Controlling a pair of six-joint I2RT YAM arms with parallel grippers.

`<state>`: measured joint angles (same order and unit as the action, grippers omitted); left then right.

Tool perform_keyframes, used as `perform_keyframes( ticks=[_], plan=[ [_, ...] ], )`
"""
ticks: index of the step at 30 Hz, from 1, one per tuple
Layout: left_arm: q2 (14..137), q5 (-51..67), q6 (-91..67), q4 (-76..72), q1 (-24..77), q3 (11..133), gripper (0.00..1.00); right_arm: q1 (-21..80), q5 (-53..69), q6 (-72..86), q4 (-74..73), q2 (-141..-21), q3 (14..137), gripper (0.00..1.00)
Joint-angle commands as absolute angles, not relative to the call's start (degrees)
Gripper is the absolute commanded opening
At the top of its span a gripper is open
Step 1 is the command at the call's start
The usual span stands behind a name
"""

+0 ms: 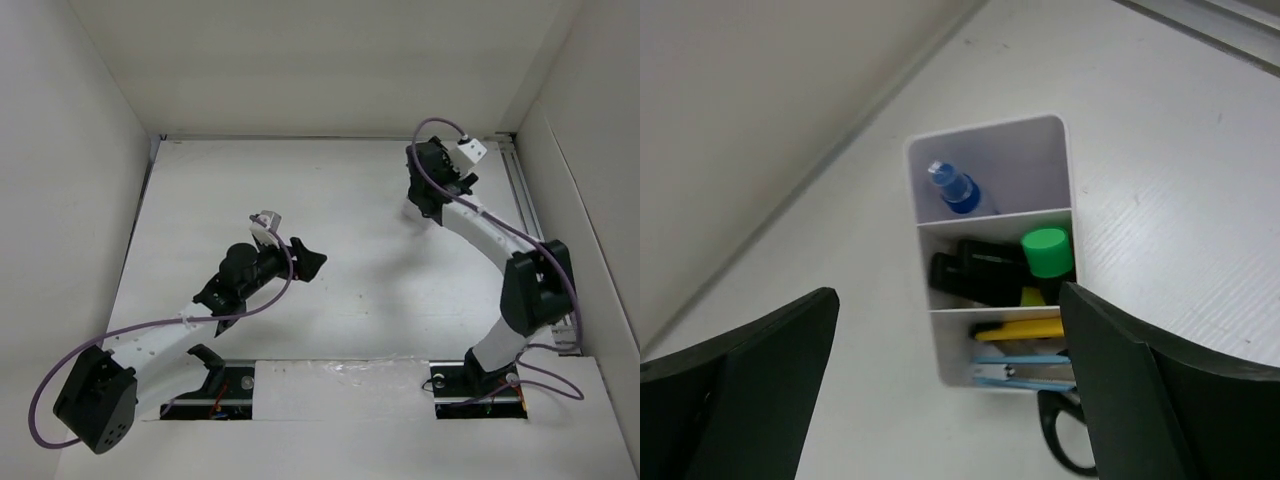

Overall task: Sort the stationery into containers
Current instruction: Reset both arms

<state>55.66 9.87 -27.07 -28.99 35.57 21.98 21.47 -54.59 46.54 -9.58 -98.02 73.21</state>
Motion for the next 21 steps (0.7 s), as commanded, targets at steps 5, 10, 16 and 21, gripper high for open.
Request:
perform_keyframes(
  ticks=[5,10,16,21],
  plan=[
    [51.2,4.8,-27.2,-31.6,35.7,20.4,1.00,23.5,-34.6,44.7,-6.8,-74.6,66.4,1.00],
    [50.7,4.2,-27.7,-31.9,35.7,19.3,1.00,27.5,-5.0,40.6,0.9,-66.7,54.4,0.99],
    [47.1,5.4,-27.1,-29.8,35.7,19.8,1.00,35.8,0.1,37.3,2.2,-70.0,49.3,0.26],
    [43.5,4.2,-29.6,-26.5,35.7,20.3,1.00,40.7,-4.0,37.9,7.3,-72.0,45.8,0.00]
  ],
)
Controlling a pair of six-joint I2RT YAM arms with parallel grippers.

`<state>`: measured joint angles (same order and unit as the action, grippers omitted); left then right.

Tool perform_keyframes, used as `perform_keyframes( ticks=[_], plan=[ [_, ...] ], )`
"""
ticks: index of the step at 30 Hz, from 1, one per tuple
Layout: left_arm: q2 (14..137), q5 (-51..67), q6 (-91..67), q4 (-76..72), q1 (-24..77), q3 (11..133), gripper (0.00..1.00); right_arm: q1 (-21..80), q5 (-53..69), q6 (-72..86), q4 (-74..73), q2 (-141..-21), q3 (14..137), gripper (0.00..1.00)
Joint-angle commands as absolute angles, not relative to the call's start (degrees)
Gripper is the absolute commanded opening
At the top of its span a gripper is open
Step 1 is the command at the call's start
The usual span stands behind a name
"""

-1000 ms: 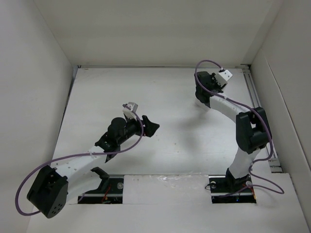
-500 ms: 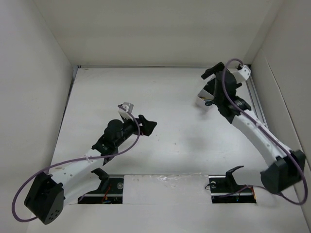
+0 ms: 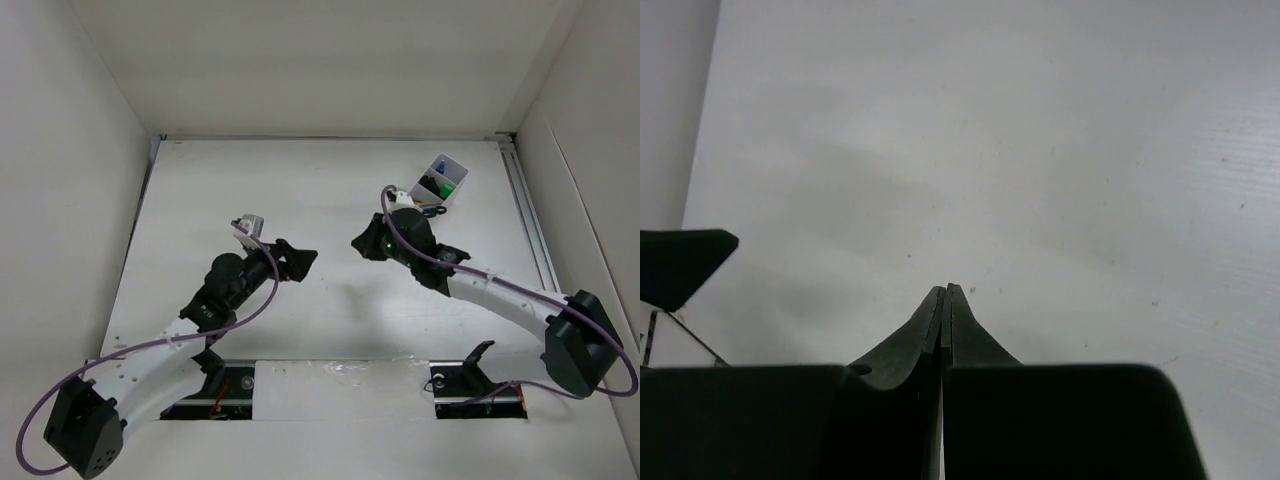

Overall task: Sort the stationery into containers
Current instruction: Reset both arms

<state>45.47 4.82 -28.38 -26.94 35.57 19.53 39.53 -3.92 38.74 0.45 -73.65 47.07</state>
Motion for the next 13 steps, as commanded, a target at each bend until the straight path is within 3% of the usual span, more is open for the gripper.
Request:
perform_keyframes(
  ticks=[1,3,7,8,10,11,13],
  plan=[
    [43.5,3.6,-31.1,-25.8,35.7,20.3,1.00,41.4,-4.6,39.4,8.3,-72.0,45.0,0.00],
    [43.5,3.0,-31.7,-24.8,35.7,20.3,1.00,42.0,-5.4,39.9,11.1,-71.4,42.3,0.02],
    [44.6,3.0,-33.0,-24.1,35.7,20.8,1.00,42.0,-7.5,39.9,11.1,-69.3,41.7,0.32],
    [44.6,3.0,-33.0,-24.7,35.7,20.8,1.00,42.0,-7.5,39.9,11.1,-69.3,41.7,0.45],
    [44.6,3.0,-33.0,-27.1,35.7,19.5,1.00,42.0,-7.5,39.9,11.1,-69.3,41.7,0.62],
    [44.6,3.0,-33.8,-27.1,35.7,19.5,1.00,42.5,-8.3,39.9,11.1,-69.3,41.7,0.62],
    [46.8,2.5,-33.8,-27.1,35.7,20.2,1.00,42.5,-9.6,39.9,11.1,-69.8,41.7,0.72]
  ],
)
